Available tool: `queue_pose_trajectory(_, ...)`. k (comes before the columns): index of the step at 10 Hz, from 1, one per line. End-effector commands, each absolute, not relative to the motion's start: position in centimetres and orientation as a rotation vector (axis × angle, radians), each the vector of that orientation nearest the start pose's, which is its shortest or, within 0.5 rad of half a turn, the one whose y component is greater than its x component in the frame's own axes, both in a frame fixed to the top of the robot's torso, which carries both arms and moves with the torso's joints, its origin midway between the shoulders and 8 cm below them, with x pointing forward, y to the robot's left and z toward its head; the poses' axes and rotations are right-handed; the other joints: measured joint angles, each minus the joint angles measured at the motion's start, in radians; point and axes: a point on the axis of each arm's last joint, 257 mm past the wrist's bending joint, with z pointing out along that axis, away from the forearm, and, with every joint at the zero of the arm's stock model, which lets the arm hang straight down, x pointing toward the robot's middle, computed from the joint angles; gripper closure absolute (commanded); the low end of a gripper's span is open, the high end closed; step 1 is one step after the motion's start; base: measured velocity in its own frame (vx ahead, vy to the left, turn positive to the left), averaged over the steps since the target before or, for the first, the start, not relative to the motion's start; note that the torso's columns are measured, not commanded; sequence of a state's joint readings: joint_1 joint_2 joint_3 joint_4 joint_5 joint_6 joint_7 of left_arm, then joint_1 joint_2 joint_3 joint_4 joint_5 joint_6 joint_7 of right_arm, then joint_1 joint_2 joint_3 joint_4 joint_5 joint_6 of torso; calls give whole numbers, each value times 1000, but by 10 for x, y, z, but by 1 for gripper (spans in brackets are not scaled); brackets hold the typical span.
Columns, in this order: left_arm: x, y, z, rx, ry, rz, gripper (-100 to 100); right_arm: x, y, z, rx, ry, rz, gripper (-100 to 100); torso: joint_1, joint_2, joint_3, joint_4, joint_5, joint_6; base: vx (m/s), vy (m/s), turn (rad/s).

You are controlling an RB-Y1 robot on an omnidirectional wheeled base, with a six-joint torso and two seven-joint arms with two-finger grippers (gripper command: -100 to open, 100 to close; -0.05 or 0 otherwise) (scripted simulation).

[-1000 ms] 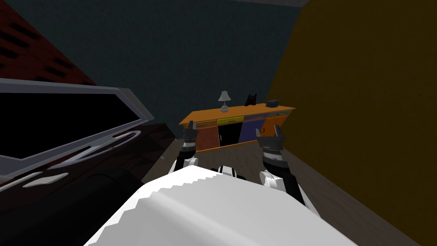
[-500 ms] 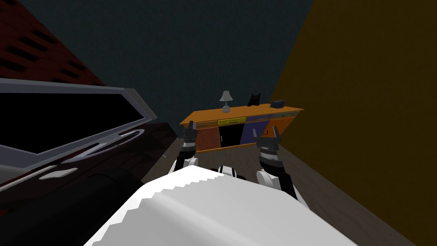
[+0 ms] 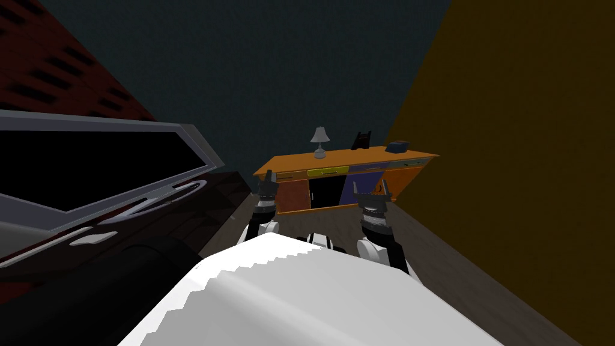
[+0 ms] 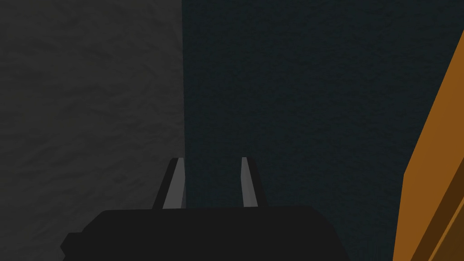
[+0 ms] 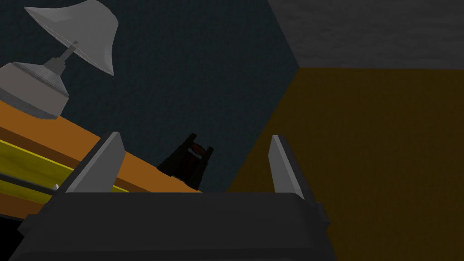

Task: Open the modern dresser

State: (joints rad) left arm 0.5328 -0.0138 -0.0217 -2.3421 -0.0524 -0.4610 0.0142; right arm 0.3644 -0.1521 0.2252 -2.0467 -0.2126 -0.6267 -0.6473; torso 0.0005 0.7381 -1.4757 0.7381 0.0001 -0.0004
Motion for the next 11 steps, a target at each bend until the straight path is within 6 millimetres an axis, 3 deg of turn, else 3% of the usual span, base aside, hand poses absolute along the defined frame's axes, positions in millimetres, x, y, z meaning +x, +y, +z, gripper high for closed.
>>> queue_pose_trajectory(1,338,270,34,-649,631,-1289,0,381,-202,-28,1041,351,2374,-100,-1,-1,-1,0,0,1,66,-45,121)
queue_pose_trajectory(11,338,270,34,-649,631,-1289,0,383,-193,-44,1174,131,2683,-100,-1,0,0,0,0,1,50,-26,62)
